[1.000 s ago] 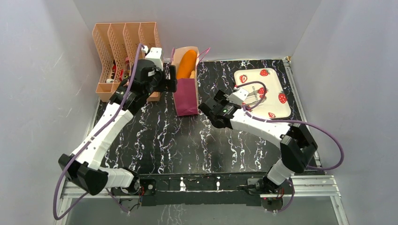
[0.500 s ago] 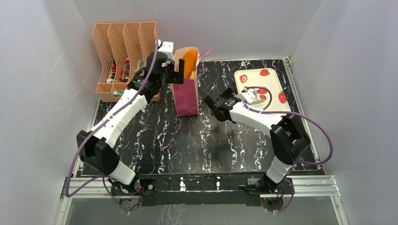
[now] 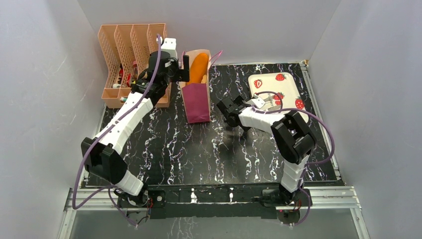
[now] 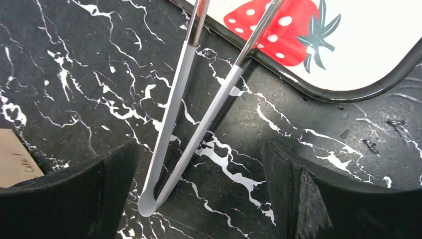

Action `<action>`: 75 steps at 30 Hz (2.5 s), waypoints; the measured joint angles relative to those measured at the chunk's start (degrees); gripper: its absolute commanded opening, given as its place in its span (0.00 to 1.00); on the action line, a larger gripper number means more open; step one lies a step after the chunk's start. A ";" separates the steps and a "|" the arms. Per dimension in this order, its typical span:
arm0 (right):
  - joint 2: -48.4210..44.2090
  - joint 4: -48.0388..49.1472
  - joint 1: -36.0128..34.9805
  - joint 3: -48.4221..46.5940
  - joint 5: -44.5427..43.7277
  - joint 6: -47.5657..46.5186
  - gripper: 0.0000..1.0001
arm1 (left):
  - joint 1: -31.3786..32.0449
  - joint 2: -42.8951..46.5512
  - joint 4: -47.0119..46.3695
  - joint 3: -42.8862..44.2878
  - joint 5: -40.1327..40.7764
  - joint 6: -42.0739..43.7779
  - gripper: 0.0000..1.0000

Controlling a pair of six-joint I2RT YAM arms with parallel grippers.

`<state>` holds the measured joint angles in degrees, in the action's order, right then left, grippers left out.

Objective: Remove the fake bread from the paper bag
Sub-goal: Adjust the paper bag at the center of the board.

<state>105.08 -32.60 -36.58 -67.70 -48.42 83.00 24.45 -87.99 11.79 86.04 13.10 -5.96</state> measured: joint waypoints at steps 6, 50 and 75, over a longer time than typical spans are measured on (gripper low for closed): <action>3.23 0.35 0.63 -1.62 1.31 -0.61 0.95 | -2.01 -2.84 -1.68 0.00 -0.90 -0.07 0.98; 11.82 -4.96 3.04 -10.99 4.13 -0.13 0.32 | -5.92 -14.49 -6.21 6.36 -7.91 -2.14 0.98; 5.49 -10.16 -2.14 -1.70 -1.53 -0.85 0.19 | -5.97 -17.29 -2.80 11.89 -7.91 -1.22 0.13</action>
<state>110.56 -42.76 -38.72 -69.41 -49.95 82.15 18.48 -105.27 8.99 97.93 5.19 -7.18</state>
